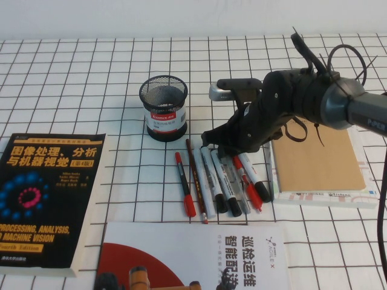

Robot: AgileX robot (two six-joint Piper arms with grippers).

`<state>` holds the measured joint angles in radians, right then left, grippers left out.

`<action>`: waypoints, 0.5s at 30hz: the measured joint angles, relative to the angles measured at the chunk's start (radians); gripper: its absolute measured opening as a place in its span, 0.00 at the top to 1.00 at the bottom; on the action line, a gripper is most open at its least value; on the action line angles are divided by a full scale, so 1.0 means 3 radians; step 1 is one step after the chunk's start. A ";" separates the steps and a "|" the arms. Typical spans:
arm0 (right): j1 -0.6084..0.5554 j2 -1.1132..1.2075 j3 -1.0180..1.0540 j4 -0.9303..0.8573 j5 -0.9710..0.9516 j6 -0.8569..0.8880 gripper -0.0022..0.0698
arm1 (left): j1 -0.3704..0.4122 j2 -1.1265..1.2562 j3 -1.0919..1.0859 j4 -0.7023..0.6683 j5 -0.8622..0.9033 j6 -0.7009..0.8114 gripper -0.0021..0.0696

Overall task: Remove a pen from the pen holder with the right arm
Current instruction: 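Take a marker out of the pen holder and lay it on the table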

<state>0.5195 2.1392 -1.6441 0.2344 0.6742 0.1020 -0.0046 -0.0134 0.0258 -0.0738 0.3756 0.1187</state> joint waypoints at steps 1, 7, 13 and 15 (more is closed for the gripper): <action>0.0000 0.0000 0.0000 0.0005 0.0000 0.0001 0.75 | 0.0000 0.0000 0.0000 0.0000 0.0000 0.0000 0.98; 0.0000 -0.0007 -0.0006 0.0033 -0.0006 0.0001 0.58 | 0.0000 0.0000 0.0000 0.0000 0.0000 0.0000 0.98; 0.0000 -0.0259 0.0134 0.0017 -0.0026 0.0001 0.59 | 0.0000 0.0000 0.0000 0.0000 0.0000 0.0000 0.98; 0.0020 -0.0533 0.0339 -0.0035 -0.0095 0.0001 0.64 | 0.0000 0.0000 0.0000 0.0000 0.0000 0.0000 0.98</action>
<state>0.5255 1.9795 -1.5425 0.2239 0.6457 0.1023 -0.0046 -0.0134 0.0258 -0.0738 0.3756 0.1187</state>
